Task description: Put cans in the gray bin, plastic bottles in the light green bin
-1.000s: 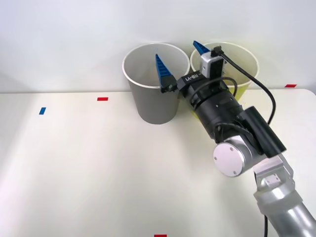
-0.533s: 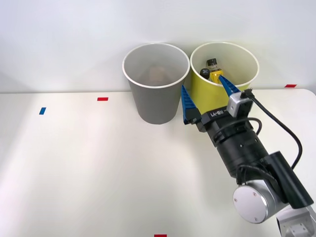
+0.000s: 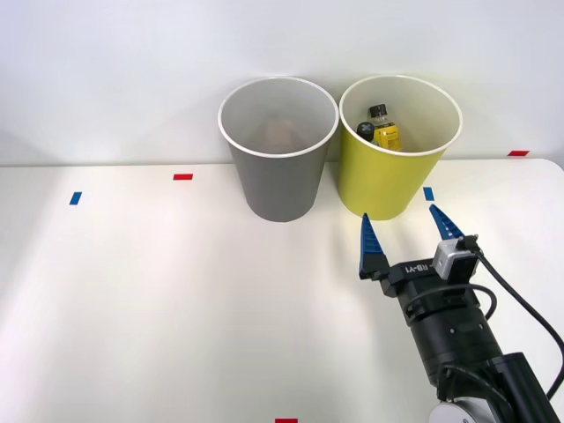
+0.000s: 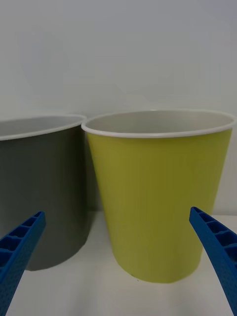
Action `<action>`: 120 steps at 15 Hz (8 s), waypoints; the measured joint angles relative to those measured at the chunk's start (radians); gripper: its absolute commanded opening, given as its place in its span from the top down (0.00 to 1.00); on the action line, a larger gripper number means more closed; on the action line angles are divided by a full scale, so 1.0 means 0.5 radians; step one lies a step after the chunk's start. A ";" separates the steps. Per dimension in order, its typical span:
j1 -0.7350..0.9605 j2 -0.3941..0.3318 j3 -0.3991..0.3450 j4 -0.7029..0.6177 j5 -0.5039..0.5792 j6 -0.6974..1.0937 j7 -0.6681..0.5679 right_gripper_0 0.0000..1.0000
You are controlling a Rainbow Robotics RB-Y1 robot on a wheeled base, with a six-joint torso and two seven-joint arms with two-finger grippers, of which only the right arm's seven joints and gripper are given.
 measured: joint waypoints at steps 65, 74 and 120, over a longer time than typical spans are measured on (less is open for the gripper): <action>1.218 0.161 0.062 0.001 1.371 -0.467 -1.011 0.00; 1.218 0.161 0.062 0.001 1.371 -0.467 -1.011 0.00; 1.218 0.160 0.062 0.001 1.371 -0.467 -1.011 0.00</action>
